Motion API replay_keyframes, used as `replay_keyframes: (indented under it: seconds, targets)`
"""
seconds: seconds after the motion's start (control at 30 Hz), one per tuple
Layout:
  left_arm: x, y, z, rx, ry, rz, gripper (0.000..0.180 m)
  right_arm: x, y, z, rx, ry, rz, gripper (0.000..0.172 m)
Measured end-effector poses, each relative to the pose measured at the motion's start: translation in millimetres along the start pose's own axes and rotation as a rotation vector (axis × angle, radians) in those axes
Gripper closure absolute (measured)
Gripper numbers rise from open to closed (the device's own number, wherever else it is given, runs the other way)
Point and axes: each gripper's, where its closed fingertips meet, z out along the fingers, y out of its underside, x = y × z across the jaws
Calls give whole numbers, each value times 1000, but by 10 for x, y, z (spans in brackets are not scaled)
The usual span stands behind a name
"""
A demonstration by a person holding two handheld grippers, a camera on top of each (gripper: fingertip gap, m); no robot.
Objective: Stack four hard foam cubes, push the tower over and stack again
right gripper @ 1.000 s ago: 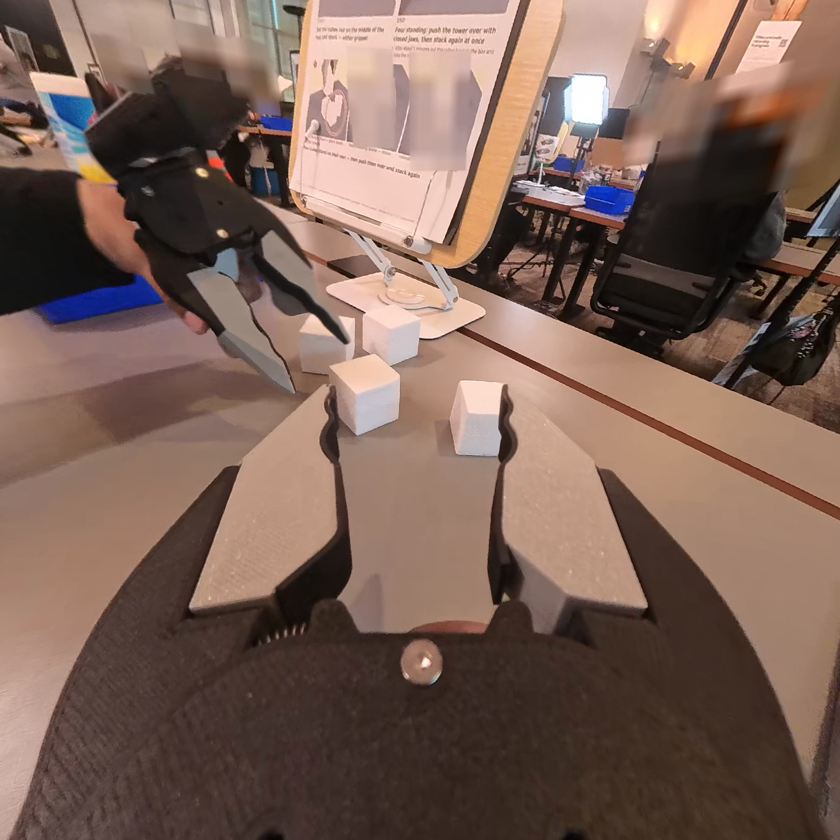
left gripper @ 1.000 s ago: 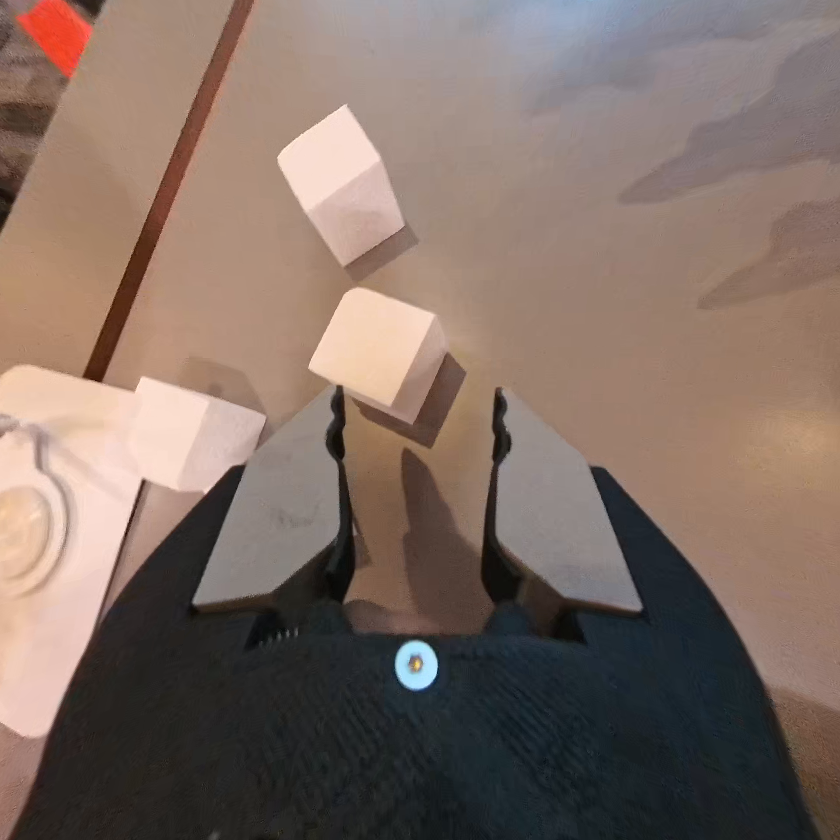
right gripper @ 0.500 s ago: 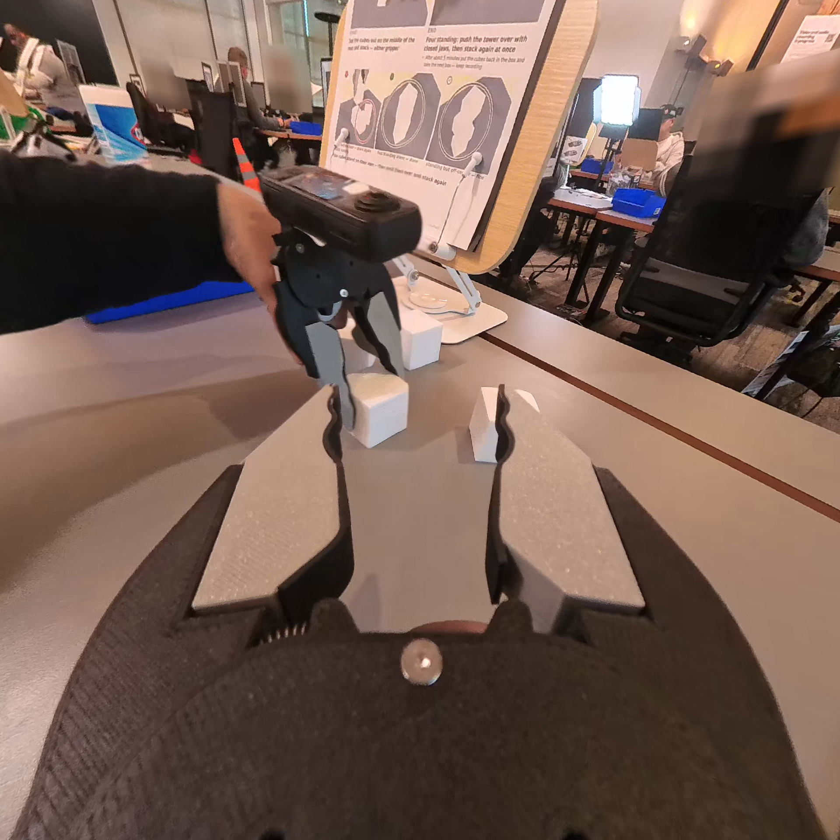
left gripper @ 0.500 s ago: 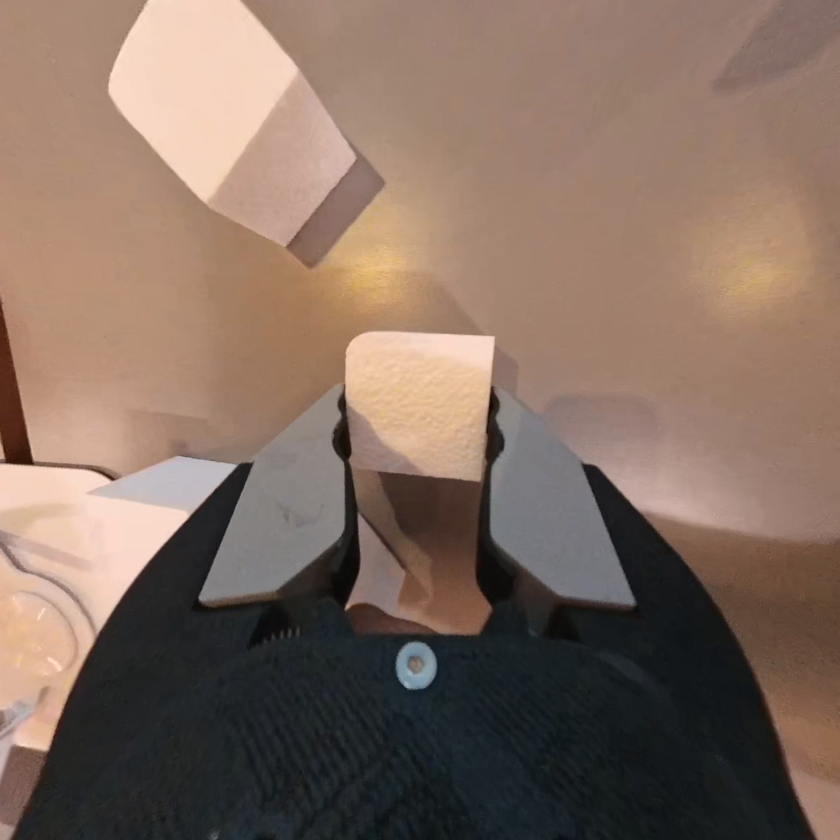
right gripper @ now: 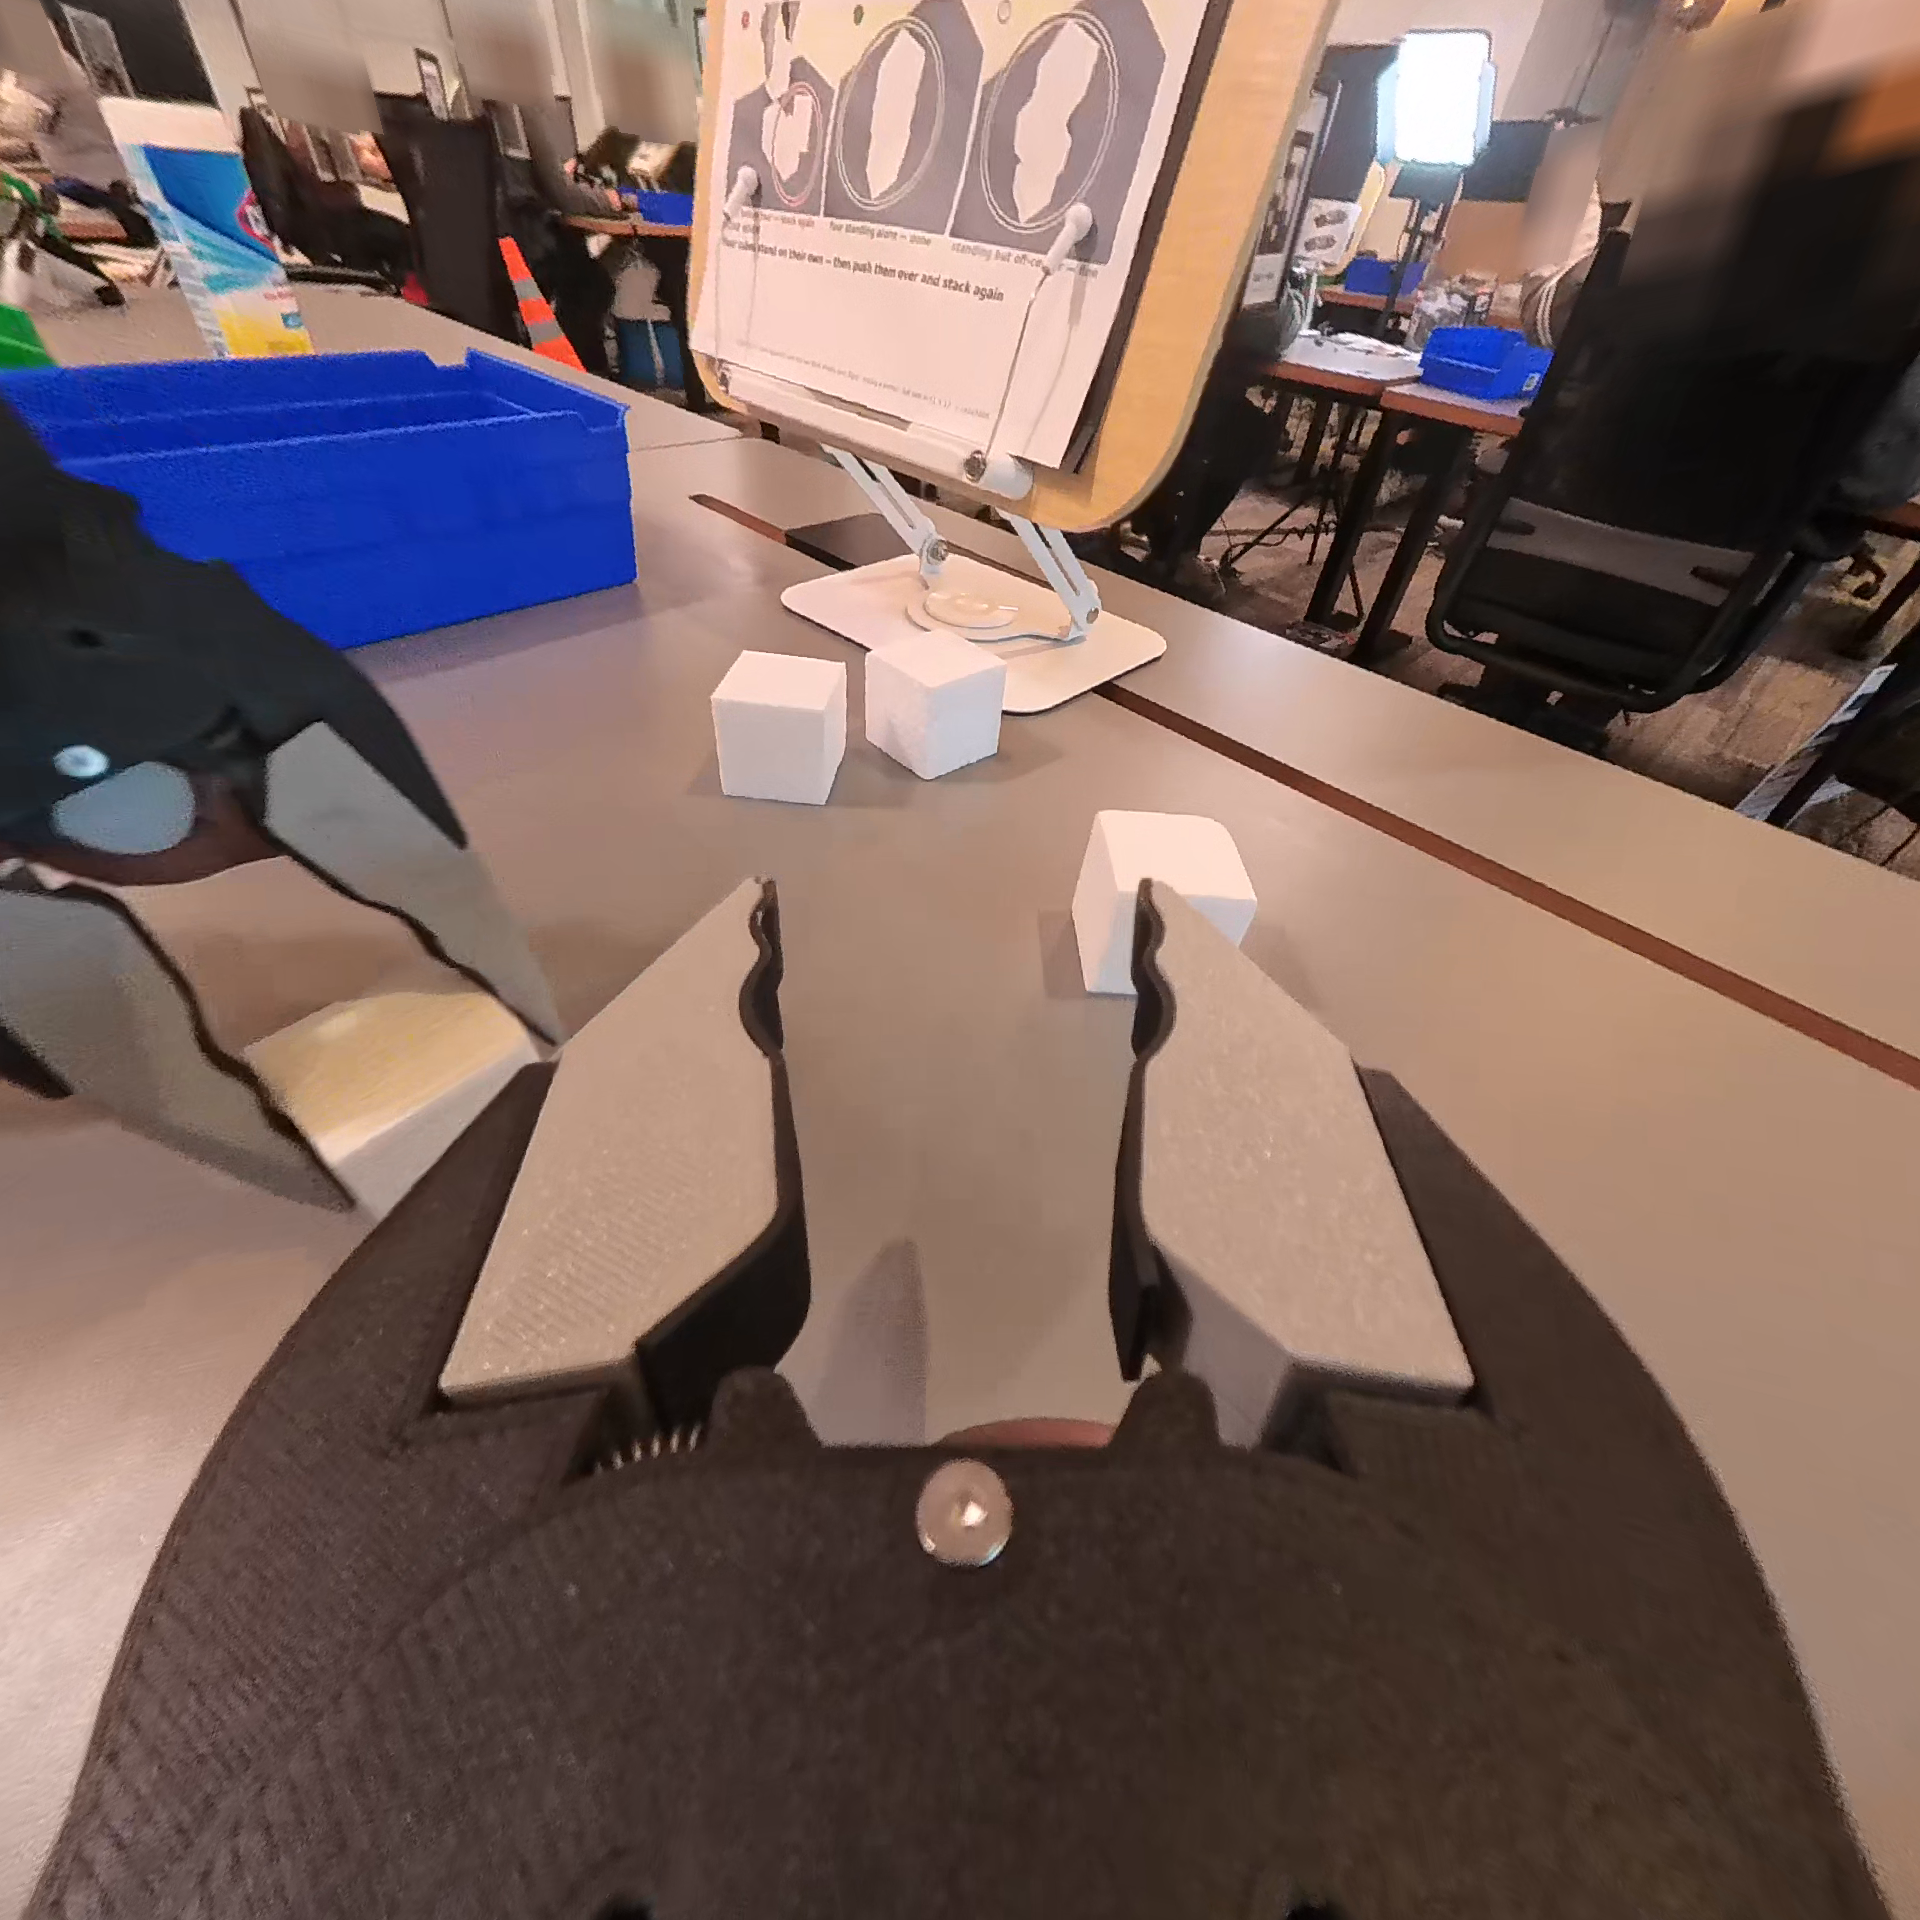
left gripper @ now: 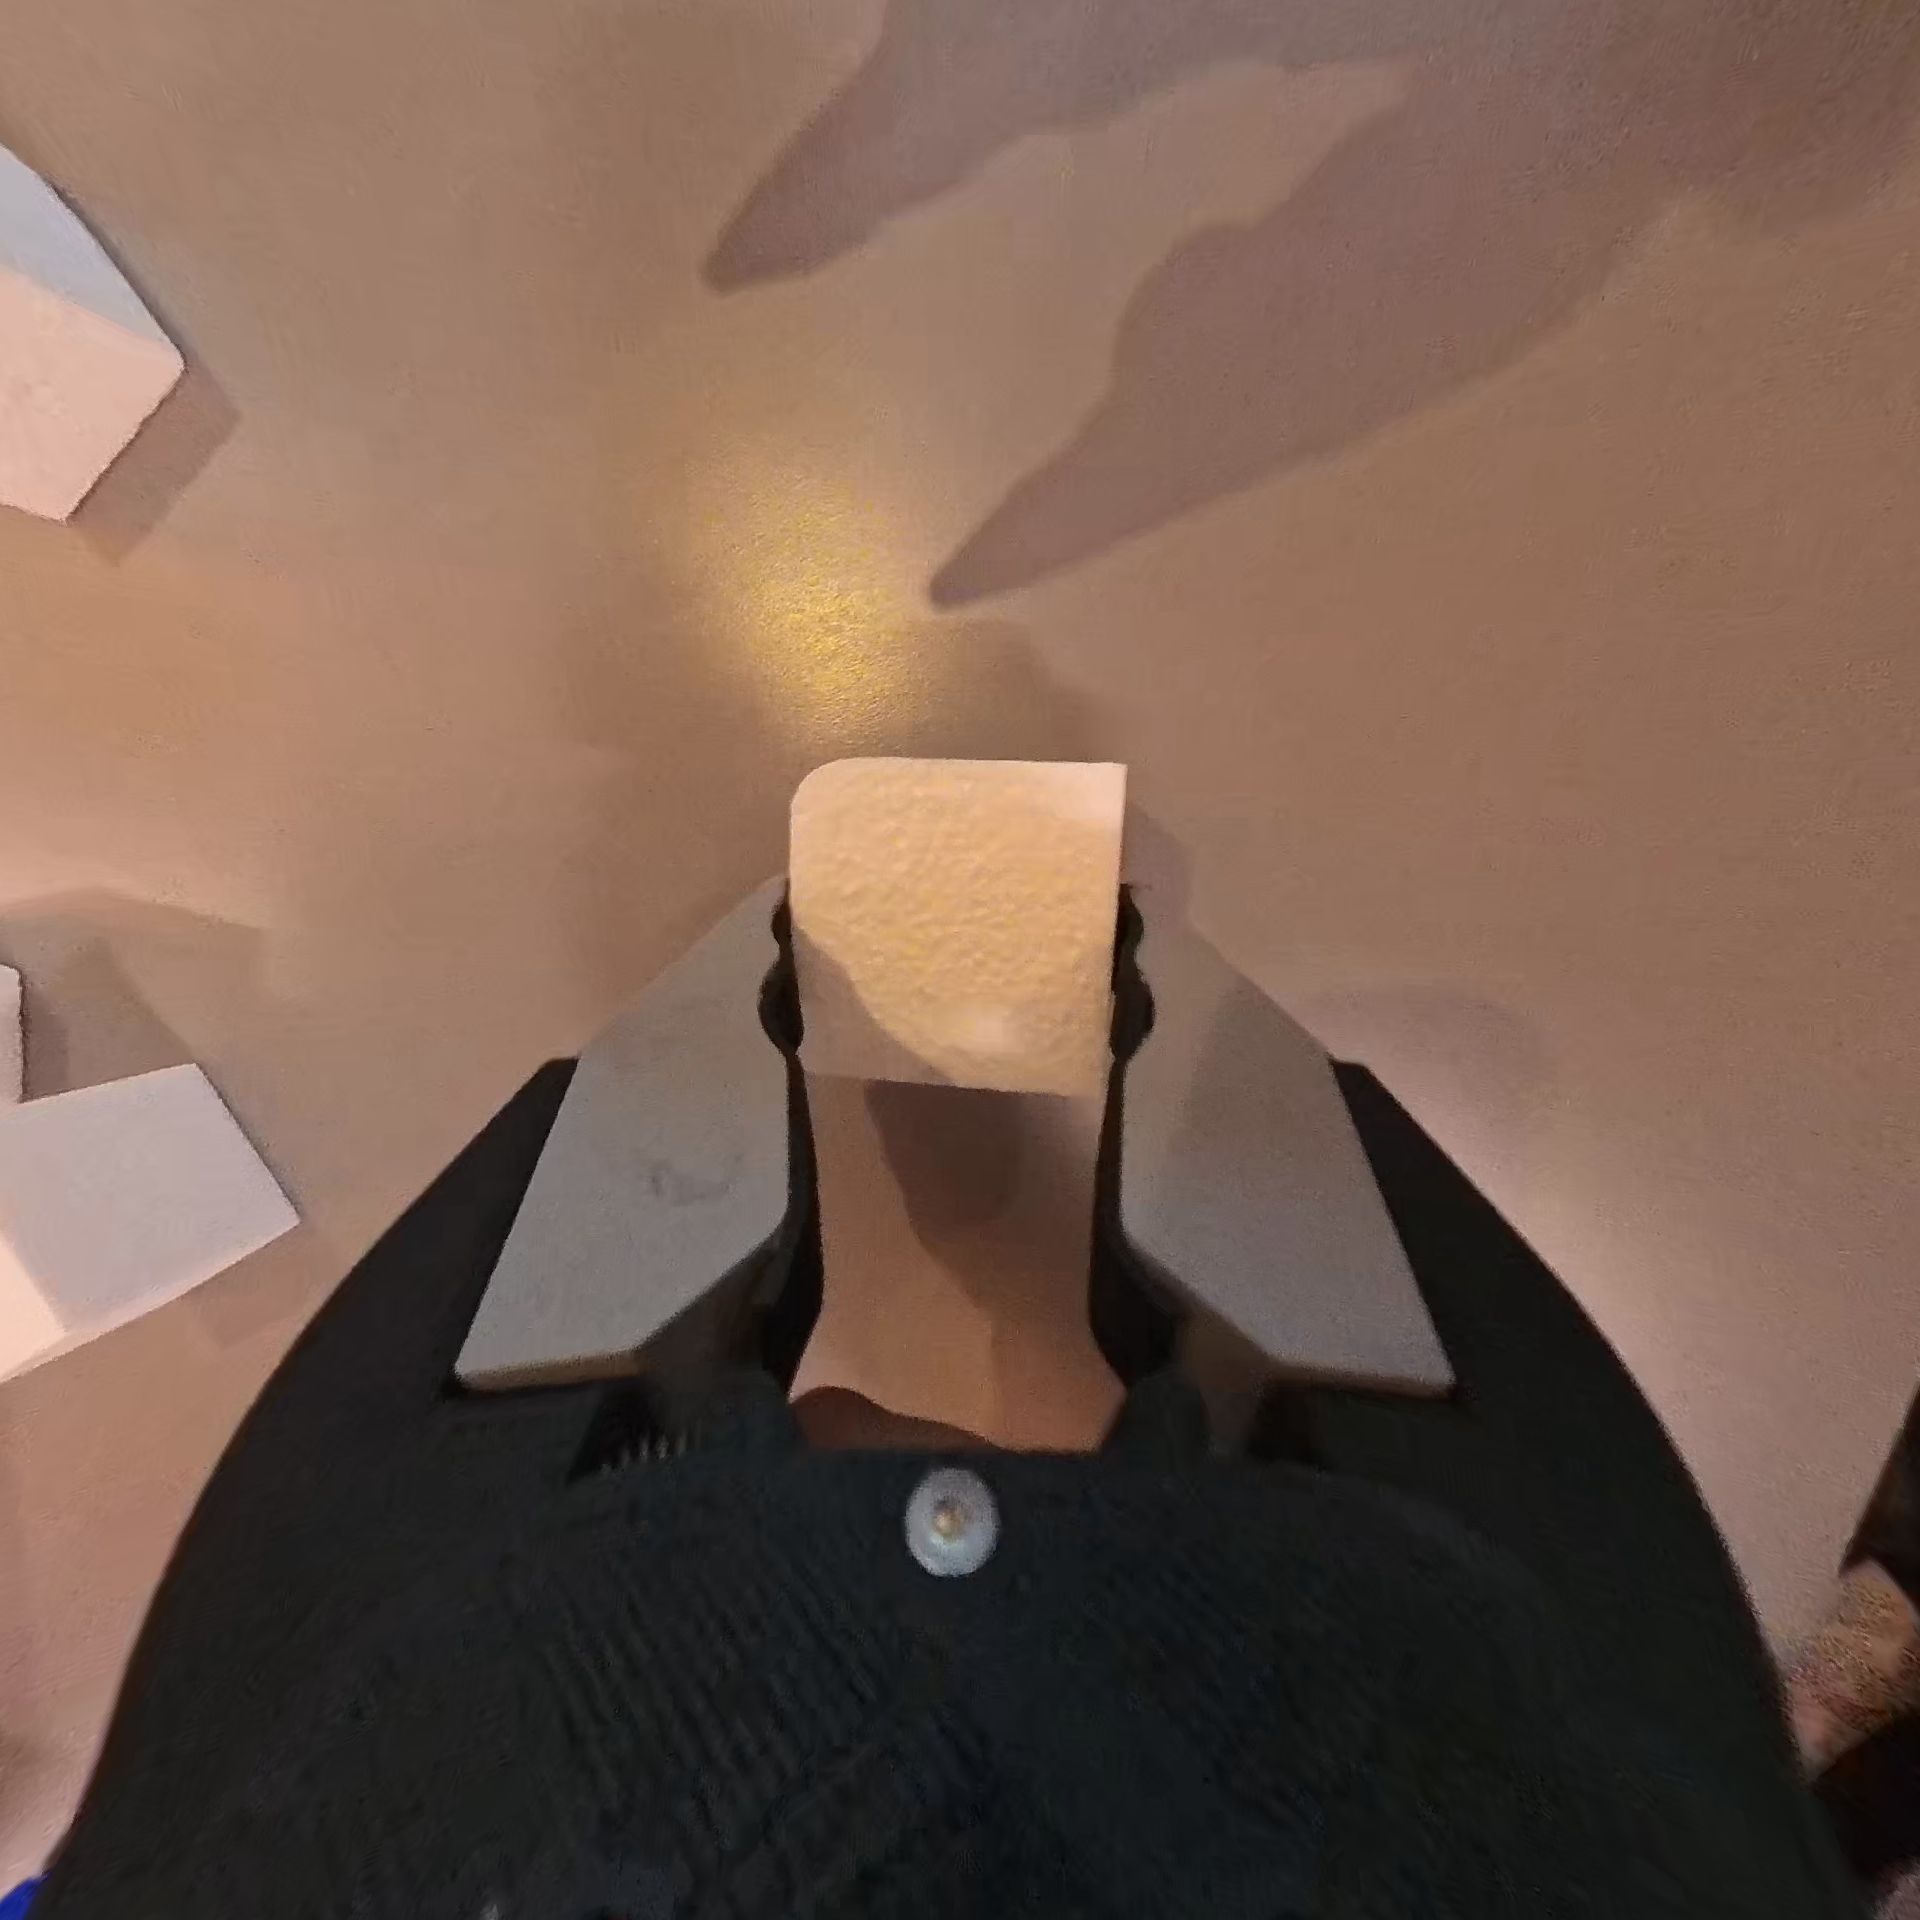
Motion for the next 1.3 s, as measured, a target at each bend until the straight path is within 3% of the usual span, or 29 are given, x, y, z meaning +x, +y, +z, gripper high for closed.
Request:
replay_keyframes:
  seconds: [0.6,0.73,0.9,1.07,1.2,1.3]
  targets:
    - [-159,-251,135,-13,-8,102,122,26,-7,-18,30,-12,44,106]
    - [-167,-267,104,4,-40,61,95,50,2,-23,30,-18,64,104]
    - [-75,-302,-216,155,-38,-14,86,58,54,-1,13,-25,72,100]
    - [-178,-67,-404,258,-13,-114,79,86,267,67,-99,-30,61,86]
    - [-331,36,-473,431,49,-234,83,169,436,90,-156,-36,51,84]
    - [-453,262,-385,384,-4,-278,87,320,635,104,-219,2,11,83]
